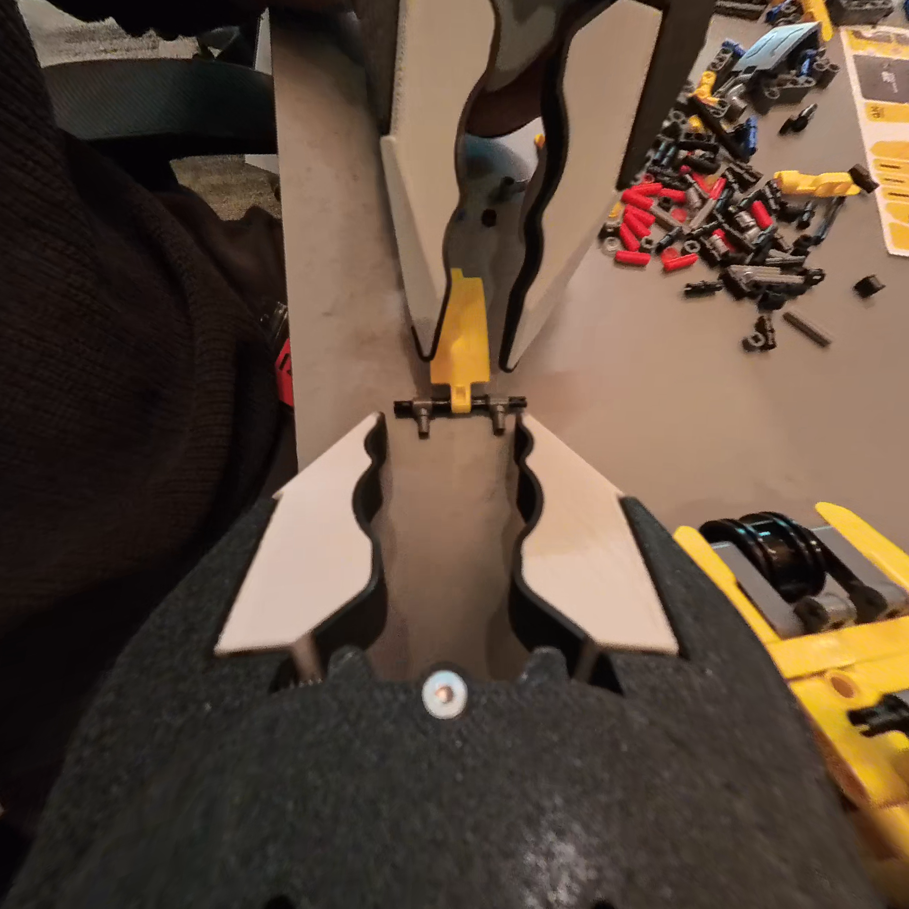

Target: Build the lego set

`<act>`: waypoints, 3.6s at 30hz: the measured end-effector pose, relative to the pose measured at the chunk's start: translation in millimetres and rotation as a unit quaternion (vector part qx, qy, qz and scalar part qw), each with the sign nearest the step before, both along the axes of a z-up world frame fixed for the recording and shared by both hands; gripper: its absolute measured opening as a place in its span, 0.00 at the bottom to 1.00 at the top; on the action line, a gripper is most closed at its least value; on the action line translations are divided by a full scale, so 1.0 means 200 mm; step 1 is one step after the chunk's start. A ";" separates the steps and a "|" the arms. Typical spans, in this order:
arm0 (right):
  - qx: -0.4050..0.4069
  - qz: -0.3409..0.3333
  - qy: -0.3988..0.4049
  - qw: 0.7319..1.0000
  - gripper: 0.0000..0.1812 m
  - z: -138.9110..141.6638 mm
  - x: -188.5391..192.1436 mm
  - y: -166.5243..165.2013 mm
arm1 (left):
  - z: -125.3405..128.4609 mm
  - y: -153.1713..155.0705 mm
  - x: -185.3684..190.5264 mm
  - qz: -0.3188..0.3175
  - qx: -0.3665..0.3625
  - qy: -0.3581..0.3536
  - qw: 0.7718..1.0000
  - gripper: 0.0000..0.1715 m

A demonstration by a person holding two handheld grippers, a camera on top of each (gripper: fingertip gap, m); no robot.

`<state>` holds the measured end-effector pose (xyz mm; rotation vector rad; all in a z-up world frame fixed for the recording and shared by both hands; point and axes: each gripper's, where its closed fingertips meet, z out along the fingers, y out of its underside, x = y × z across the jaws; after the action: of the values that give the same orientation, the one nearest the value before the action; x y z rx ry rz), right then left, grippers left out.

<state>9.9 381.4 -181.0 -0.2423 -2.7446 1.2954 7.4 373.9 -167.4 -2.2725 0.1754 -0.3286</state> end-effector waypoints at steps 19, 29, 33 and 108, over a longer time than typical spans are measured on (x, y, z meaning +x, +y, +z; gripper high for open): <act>0.015 0.004 -0.004 1.000 0.22 -0.03 -0.01 -0.01 | -0.09 -0.01 -0.01 0.013 -0.045 0.063 0.997 0.22; 0.016 -0.010 -0.005 1.000 0.19 -0.03 -0.04 -0.01 | -0.09 -0.01 -0.01 0.010 -0.046 0.091 0.995 0.15; 0.016 -0.011 -0.002 1.000 0.19 -0.03 -0.04 -0.02 | -0.09 -0.01 -0.01 0.012 -0.045 0.092 0.995 0.15; -0.005 -0.013 -0.013 1.000 0.21 0.00 -0.04 -0.04 | -0.09 -0.01 -0.01 0.004 -0.040 0.089 0.995 0.15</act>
<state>1.3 372.7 -180.4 -0.2961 -2.7466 1.3100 5.9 372.6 -186.0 -2.3807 0.2489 -0.1296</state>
